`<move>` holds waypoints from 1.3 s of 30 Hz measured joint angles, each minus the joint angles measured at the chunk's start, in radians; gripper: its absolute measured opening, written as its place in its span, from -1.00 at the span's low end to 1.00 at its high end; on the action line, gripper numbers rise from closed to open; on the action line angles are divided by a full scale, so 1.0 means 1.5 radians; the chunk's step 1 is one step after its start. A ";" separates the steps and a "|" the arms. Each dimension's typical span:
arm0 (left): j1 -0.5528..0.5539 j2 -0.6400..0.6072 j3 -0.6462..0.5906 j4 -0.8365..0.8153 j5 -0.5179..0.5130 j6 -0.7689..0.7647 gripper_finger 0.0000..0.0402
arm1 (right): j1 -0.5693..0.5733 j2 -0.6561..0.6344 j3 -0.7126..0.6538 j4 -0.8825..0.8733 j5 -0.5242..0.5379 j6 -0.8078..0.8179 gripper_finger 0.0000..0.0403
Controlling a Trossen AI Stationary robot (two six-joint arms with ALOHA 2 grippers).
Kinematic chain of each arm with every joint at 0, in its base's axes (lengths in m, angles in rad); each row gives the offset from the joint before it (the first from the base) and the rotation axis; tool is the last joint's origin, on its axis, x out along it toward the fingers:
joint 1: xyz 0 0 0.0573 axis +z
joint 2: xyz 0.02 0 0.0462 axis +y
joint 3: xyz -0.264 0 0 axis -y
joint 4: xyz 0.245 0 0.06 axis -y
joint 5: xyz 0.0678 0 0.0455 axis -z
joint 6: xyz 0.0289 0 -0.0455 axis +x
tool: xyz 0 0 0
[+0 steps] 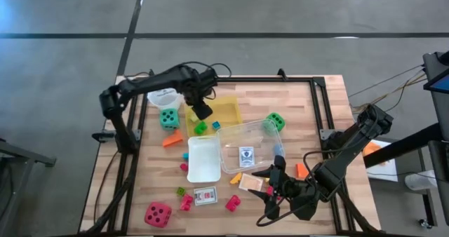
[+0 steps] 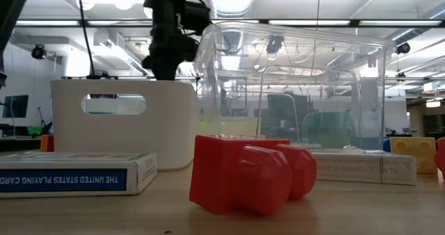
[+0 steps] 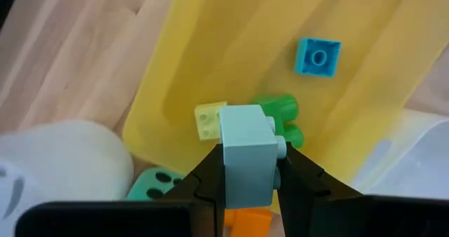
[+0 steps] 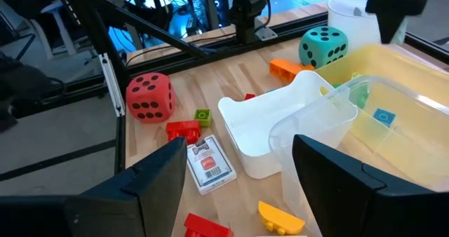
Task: Pick & Place Toys
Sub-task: Put the light blue game piece into the yellow bin
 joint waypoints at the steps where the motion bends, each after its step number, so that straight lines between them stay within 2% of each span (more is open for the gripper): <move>1: 0.000 0.008 0.003 0.006 0.000 0.008 -0.61 | 0.000 0.000 0.000 0.000 0.000 0.000 0.27; 9: 0.002 0.037 -0.019 0.092 0.005 0.055 -0.61 | 0.000 0.000 0.000 0.000 0.000 0.000 0.27; 16: 0.001 0.039 -0.103 0.160 0.018 0.106 -0.61 | 0.000 0.000 0.000 0.000 0.000 0.000 0.27; 23: 0.000 0.038 -0.162 0.271 0.018 0.152 -0.61 | 0.000 0.000 0.000 0.000 0.000 0.000 0.27; 34: 0.000 0.039 -0.217 0.351 0.018 0.116 -0.61 | 0.000 0.000 0.000 0.000 0.000 0.000 0.27; 39: 0.000 0.039 -0.228 0.354 0.018 0.113 -0.61 | 0.000 0.000 0.000 0.000 0.000 0.000 0.27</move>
